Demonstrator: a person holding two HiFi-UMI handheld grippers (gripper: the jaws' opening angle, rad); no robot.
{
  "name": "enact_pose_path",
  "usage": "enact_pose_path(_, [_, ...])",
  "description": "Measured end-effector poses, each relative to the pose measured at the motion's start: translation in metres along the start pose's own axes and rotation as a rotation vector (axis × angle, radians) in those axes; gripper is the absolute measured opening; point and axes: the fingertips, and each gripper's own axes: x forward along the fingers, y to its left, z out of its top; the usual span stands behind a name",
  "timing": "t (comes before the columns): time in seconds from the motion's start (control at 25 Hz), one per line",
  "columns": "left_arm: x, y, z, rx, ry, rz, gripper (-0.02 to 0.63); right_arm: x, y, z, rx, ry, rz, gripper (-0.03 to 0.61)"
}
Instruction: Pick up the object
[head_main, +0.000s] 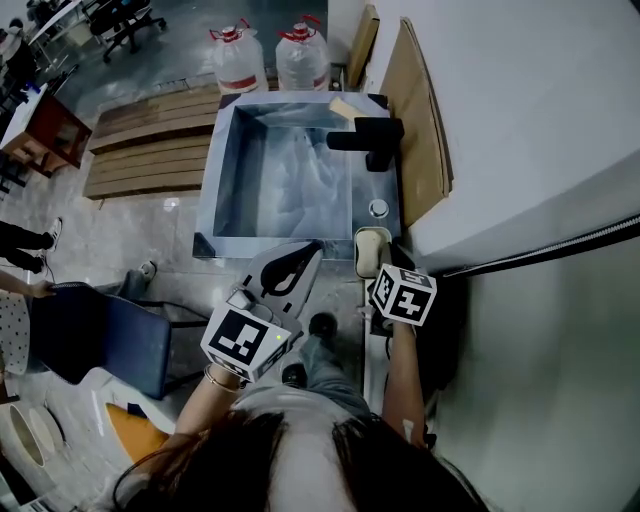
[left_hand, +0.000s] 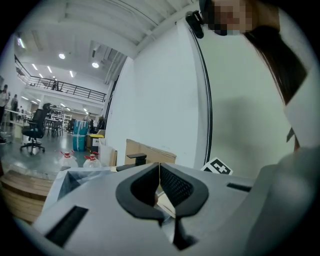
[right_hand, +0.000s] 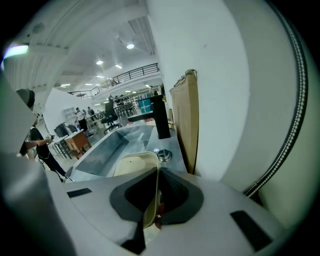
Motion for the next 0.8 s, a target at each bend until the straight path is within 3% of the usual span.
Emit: enact_pose_path(0.8, [-0.097, -0.035, 0.023, 0.086, -0.127, -0.006, 0.009, -0.111, 0.059, 0.008, 0.021, -0.143, 0.014, 0.034])
